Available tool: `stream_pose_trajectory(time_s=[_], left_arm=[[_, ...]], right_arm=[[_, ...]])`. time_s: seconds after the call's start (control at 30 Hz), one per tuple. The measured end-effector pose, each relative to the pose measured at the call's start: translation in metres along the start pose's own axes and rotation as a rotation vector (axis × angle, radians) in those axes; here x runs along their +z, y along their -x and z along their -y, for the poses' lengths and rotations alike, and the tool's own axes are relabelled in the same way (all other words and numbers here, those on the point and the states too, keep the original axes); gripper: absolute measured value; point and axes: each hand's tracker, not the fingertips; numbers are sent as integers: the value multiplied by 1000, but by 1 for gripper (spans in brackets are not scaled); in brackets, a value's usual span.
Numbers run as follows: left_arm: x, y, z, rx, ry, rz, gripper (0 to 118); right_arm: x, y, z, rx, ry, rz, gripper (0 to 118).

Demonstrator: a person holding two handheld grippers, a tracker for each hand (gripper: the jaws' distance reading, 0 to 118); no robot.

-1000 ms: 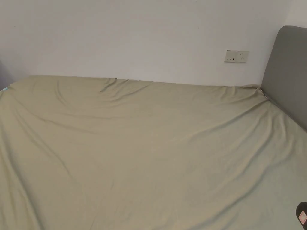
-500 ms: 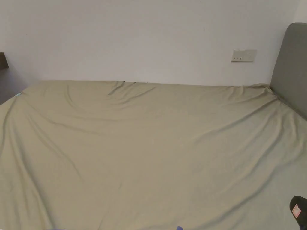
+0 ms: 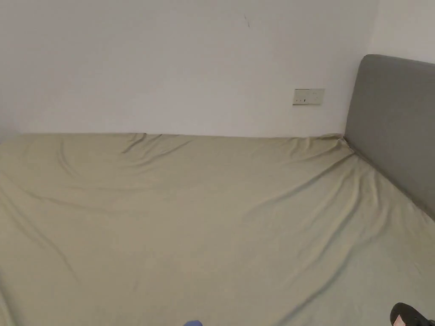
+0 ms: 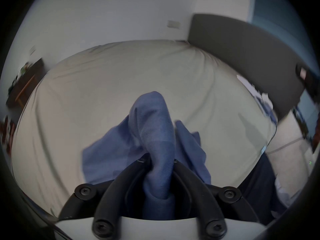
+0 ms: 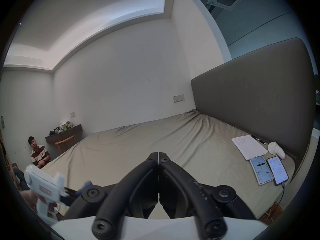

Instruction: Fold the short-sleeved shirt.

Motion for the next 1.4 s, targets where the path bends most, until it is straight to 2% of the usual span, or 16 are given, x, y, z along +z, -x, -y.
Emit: stream_pose_trajectory(time_s=[0.07, 0.1, 0.17, 0.2, 0.23, 0.3, 0.37, 0.43, 0.47, 0.53, 0.7, 0.93, 1.03, 1.17, 1.27, 1.4], left_arm=[[-18, -12, 5, -14, 20, -10, 19], [-21, -18, 6, -20, 16, -3, 32], [-16, -12, 4, 68, -14, 70, 84], [-8, -6, 1, 124, -27, 113, 102], [8, -3, -3, 159, -64, 151, 106], [44, 14, -10, 228, -231, 238, 88], [75, 28, -15, 239, -369, 214, 52], [83, 34, -15, 180, -430, 75, 8], [76, 34, -12, 136, -426, -31, 0], [57, 29, -5, 93, -336, -110, 0], [-6, -8, 29, 167, -92, 211, 0], [-28, -42, 29, 29, -53, 160, 0], [6, -19, 14, 101, -168, 206, 0], [62, 36, 6, 280, -355, 220, 0], [92, 83, 19, 443, -452, 217, 0], [111, 136, 56, 656, -495, 179, 0]], right_arm=[[3, -6, 2, 7, 4, 25, 1], [5, -9, 2, 3, 3, 37, 1], [7, -15, 4, -10, 4, 47, 1], [8, -17, 4, -11, 3, 53, 1], [8, -18, 4, -9, 3, 58, 1], [8, -19, 1, -6, 2, 68, 1], [6, -19, 1, -17, 0, 70, 1], [4, -21, 2, -27, -3, 69, 1], [3, -20, 3, -33, -3, 65, 1], [1, -17, 5, -34, 2, 55, 1], [0, -11, 9, -16, 21, 33, 1], [2, -8, 5, 20, 36, 24, 1], [-5, 1, 1, 40, 51, -6, 0], [-30, 36, 2, 94, 128, -166, 0], [-60, 74, 18, 192, 274, -299, 0], [-110, 119, 64, 186, 582, -461, 1]])
